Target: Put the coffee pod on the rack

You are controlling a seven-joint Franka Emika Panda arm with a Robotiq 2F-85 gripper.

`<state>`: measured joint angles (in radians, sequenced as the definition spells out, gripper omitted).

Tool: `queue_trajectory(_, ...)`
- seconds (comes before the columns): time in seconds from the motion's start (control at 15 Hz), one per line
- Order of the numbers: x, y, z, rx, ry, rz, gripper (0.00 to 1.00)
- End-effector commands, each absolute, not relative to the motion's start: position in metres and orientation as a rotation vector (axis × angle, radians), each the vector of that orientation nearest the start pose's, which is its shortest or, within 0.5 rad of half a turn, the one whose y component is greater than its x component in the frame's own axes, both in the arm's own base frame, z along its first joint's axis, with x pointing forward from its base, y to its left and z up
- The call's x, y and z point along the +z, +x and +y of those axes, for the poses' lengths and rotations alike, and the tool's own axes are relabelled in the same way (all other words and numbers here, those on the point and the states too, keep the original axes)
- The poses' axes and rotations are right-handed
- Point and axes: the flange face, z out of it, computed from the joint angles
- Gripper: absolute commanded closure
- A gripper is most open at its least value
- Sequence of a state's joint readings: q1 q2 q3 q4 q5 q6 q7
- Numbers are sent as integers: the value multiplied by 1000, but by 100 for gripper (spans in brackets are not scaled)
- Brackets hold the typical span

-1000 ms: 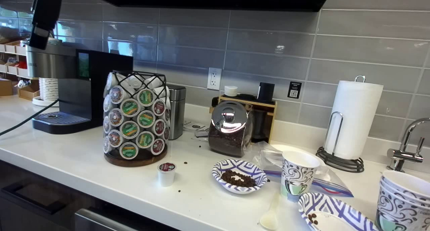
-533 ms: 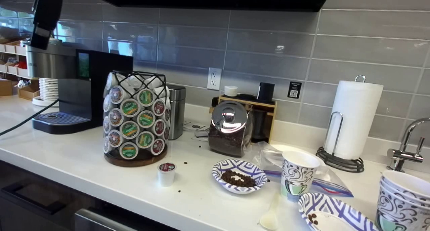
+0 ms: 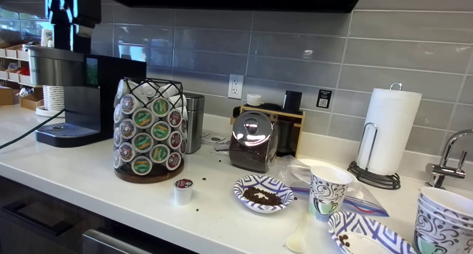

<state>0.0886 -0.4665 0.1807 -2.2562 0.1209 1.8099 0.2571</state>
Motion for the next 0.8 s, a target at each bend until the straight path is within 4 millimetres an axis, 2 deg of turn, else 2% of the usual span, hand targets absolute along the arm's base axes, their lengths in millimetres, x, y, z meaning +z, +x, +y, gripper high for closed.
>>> queue_trajectory(0.0,525,382,109,-173,-3072,-178,0)
queue_trajectory(0.07,536,395,120,-95,-3093,-74,0)
queue_trajectory(0.2,533,395,116,-105,-3090,-81,0)
queue_trajectory(0.73,536,396,118,-115,-3089,-85,0)
